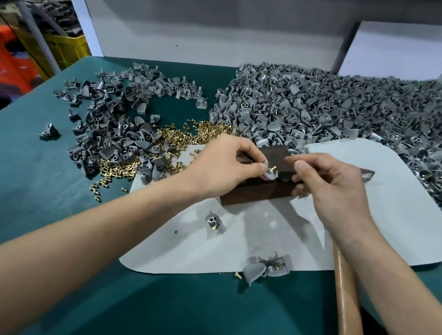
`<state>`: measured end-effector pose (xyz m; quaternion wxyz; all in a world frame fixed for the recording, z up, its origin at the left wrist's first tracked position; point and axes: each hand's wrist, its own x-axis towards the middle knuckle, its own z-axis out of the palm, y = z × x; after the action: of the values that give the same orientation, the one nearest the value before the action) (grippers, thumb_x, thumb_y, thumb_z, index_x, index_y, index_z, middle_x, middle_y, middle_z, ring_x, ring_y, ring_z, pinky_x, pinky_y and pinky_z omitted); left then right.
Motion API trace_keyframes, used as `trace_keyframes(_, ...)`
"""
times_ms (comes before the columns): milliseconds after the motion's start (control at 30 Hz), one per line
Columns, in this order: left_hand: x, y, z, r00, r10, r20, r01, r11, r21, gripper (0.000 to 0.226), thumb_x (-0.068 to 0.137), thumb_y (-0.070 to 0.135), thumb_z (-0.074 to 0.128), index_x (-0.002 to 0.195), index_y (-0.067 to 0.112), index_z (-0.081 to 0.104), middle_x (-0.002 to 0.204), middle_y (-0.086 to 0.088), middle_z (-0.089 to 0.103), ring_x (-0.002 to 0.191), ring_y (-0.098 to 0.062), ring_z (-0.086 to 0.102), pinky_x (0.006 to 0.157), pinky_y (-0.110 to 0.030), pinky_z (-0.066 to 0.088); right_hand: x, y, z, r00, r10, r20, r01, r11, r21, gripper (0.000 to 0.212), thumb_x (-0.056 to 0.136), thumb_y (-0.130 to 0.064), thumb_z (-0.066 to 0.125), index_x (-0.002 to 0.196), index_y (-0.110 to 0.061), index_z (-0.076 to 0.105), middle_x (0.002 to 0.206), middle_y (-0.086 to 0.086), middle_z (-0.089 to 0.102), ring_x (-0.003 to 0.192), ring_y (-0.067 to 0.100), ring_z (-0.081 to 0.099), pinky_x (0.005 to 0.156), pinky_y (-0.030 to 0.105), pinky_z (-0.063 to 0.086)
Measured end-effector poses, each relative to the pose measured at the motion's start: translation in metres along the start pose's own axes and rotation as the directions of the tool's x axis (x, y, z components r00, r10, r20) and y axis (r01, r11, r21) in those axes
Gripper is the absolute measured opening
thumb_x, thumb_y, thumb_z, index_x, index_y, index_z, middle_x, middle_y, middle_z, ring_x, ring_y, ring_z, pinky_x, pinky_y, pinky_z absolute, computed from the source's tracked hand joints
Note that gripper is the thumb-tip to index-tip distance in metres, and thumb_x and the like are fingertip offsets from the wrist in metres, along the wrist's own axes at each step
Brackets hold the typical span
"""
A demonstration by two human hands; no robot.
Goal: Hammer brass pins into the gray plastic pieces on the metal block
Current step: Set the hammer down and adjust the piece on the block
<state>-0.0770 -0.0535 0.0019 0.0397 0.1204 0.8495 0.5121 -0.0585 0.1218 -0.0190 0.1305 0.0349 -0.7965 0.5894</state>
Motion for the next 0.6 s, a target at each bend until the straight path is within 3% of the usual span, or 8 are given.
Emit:
trace_keyframes(67, -0.002, -0.002, 0.004, 0.997, 0.024, -0.080, -0.020, 0.999, 0.048, 0.006, 0.083, 0.014, 0.075, 0.080, 0.018, 0.070, 0.093, 0.003, 0.071, 0.093, -0.008, 0.066, 0.089, -0.023, 0.050, 0.007, -0.004, -0.017, 0.993, -0.078, -0.091, 0.037, 0.922, -0.385, 0.003, 0.086, -0.020, 0.068, 0.084, -0.021, 0.067, 0.084, 0.003, 0.063, 0.071, 0.014, 0.059, 0.059, 0.011, 0.043)
trace_keyframes(100, -0.002, -0.005, 0.007, 0.991, 0.043, -0.126, -0.033, 0.996, 0.083, 0.010, 0.082, 0.018, 0.076, 0.076, 0.023, 0.069, 0.096, 0.006, 0.067, 0.097, -0.008, 0.062, 0.095, -0.026, 0.045, 0.010, -0.003, -0.028, 0.994, -0.064, -0.085, 0.002, 0.810, -0.586, 0.013, 0.082, -0.029, 0.071, 0.084, -0.018, 0.064, 0.083, 0.003, 0.062, 0.072, 0.018, 0.058, 0.061, 0.017, 0.042)
trace_keyframes(233, -0.008, -0.018, 0.019, 0.959, 0.069, -0.275, -0.035, 0.991, 0.127, 0.016, 0.080, 0.028, 0.076, 0.071, 0.037, 0.065, 0.103, 0.022, 0.057, 0.115, -0.012, 0.049, 0.110, -0.049, 0.026, 0.002, 0.001, -0.052, 0.921, 0.372, -0.114, -0.276, 0.417, -0.866, 0.047, 0.074, -0.051, 0.073, 0.087, -0.009, 0.058, 0.081, 0.015, 0.064, 0.079, 0.032, 0.062, 0.064, 0.031, 0.038)
trace_keyframes(300, -0.011, -0.024, 0.025, 0.938, 0.086, -0.336, -0.071, 0.996, 0.057, 0.015, 0.080, 0.027, 0.076, 0.073, 0.037, 0.066, 0.105, 0.022, 0.059, 0.117, -0.013, 0.047, 0.107, -0.050, 0.029, -0.004, 0.002, -0.050, 0.911, 0.399, -0.100, -0.289, 0.447, -0.847, 0.033, 0.076, -0.040, 0.072, 0.073, -0.008, 0.062, 0.067, 0.013, 0.061, 0.073, 0.032, 0.062, 0.062, 0.031, 0.041)
trace_keyframes(333, -0.012, -0.027, 0.028, 0.929, 0.088, -0.358, -0.083, 0.996, 0.029, 0.013, 0.080, 0.027, 0.076, 0.076, 0.036, 0.067, 0.106, 0.022, 0.060, 0.117, -0.014, 0.046, 0.105, -0.048, 0.031, -0.006, 0.001, -0.048, 0.901, 0.424, -0.089, -0.334, 0.549, -0.766, 0.029, 0.077, -0.032, 0.071, 0.065, -0.007, 0.061, 0.060, 0.012, 0.059, 0.065, 0.031, 0.061, 0.059, 0.031, 0.044)
trace_keyframes(400, -0.013, -0.031, 0.031, 0.921, 0.088, -0.379, -0.091, 0.996, 0.011, 0.010, 0.081, 0.026, 0.075, 0.080, 0.033, 0.069, 0.108, 0.023, 0.060, 0.117, -0.014, 0.043, 0.103, -0.045, 0.033, -0.009, -0.005, -0.051, 0.816, 0.578, -0.012, -0.548, 0.766, -0.338, 0.024, 0.084, -0.012, 0.065, 0.064, -0.001, 0.056, 0.054, 0.012, 0.059, 0.044, 0.023, 0.054, 0.042, 0.027, 0.046)
trace_keyframes(467, -0.013, -0.034, 0.033, 0.920, 0.094, -0.380, -0.099, 0.995, 0.007, 0.010, 0.081, 0.025, 0.074, 0.081, 0.033, 0.068, 0.107, 0.026, 0.058, 0.118, -0.013, 0.040, 0.103, -0.045, 0.031, -0.014, -0.008, -0.058, 0.756, 0.641, 0.130, -0.648, 0.761, 0.014, 0.018, 0.087, 0.000, 0.058, 0.069, 0.002, 0.053, 0.060, 0.014, 0.057, 0.035, 0.015, 0.043, 0.031, 0.021, 0.036)
trace_keyframes(600, -0.011, -0.038, 0.033, 0.919, 0.107, -0.380, -0.119, 0.993, -0.007, 0.014, 0.081, 0.021, 0.073, 0.079, 0.034, 0.067, 0.104, 0.031, 0.056, 0.112, -0.004, 0.037, 0.106, -0.046, 0.028, -0.022, -0.029, -0.060, 0.878, 0.477, 0.046, -0.479, 0.877, 0.035, 0.008, 0.091, -0.005, 0.056, 0.091, -0.002, 0.063, 0.058, 0.006, 0.051, 0.035, 0.014, 0.038, 0.032, 0.021, 0.031)
